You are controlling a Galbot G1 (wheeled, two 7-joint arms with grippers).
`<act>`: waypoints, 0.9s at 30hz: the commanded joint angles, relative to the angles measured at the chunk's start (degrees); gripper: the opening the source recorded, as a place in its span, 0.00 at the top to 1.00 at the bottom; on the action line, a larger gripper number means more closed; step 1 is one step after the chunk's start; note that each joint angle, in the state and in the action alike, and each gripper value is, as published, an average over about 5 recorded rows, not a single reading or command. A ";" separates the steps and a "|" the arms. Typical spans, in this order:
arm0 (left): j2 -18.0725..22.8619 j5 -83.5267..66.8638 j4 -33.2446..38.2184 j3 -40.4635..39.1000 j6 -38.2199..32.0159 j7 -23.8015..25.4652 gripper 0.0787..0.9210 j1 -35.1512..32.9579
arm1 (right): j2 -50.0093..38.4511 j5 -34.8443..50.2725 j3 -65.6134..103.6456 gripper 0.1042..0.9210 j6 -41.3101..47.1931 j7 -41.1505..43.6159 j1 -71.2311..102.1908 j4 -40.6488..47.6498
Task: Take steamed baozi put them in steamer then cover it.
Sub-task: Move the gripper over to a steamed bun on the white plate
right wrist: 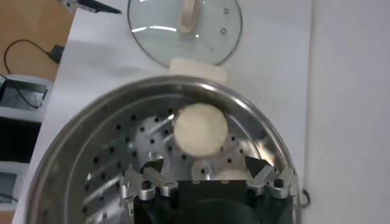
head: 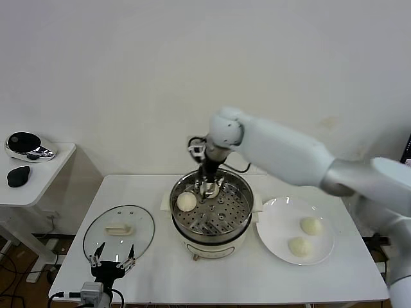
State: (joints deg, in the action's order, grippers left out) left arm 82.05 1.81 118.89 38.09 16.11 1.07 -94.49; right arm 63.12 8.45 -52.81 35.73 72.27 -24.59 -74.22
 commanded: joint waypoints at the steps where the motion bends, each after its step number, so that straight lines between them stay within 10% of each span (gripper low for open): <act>1: -0.03 -0.02 0.18 0.02 0.06 0.05 0.12 -0.17 | -15.04 -0.65 0.33 0.12 -2.96 3.53 -4.51 -7.42; 14: 0.09 -0.11 0.83 -0.12 0.16 0.13 0.12 -0.84 | -34.76 -12.84 9.36 0.12 -13.19 5.89 11.31 -13.12; 27: 0.77 0.34 0.72 -0.25 0.12 0.03 0.12 -1.97 | -35.22 -20.74 18.06 0.12 -17.30 5.91 29.74 -12.45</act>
State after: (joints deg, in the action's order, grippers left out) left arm 82.84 2.15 119.68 37.86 16.24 1.10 -96.35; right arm 31.94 -7.89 -39.21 21.17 77.80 -4.20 -85.39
